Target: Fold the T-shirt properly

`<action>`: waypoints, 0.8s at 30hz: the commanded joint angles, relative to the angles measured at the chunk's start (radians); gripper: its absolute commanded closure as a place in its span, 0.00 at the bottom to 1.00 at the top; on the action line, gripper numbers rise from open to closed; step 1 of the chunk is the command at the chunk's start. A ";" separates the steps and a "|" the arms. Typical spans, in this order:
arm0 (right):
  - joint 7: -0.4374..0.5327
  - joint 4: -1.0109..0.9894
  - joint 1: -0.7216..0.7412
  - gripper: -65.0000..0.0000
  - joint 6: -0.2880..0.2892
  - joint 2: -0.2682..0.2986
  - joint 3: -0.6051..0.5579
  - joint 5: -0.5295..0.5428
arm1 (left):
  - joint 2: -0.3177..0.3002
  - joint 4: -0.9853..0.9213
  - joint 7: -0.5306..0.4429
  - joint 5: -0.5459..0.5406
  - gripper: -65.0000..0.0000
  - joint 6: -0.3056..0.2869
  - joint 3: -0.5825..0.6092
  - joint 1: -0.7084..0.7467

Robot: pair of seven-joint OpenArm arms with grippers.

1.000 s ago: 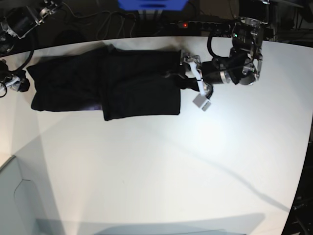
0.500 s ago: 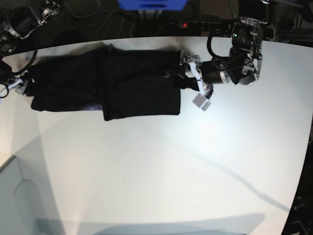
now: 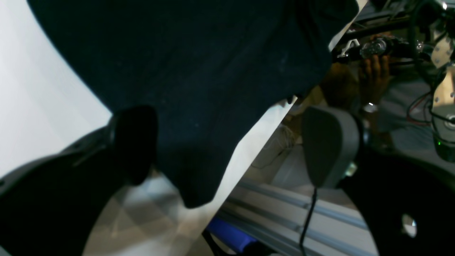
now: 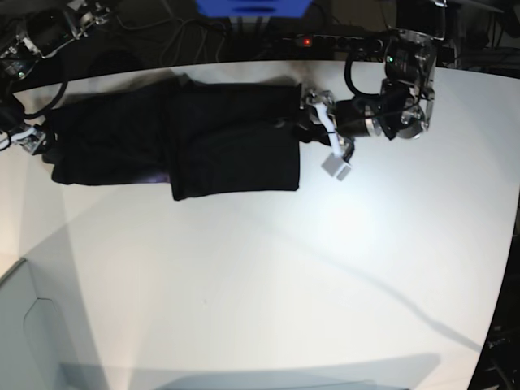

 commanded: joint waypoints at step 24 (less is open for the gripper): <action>0.035 -0.167 0.013 0.00 0.014 -0.002 -0.083 0.029 | -0.003 0.016 -0.013 -0.024 0.04 -0.001 -0.006 0.000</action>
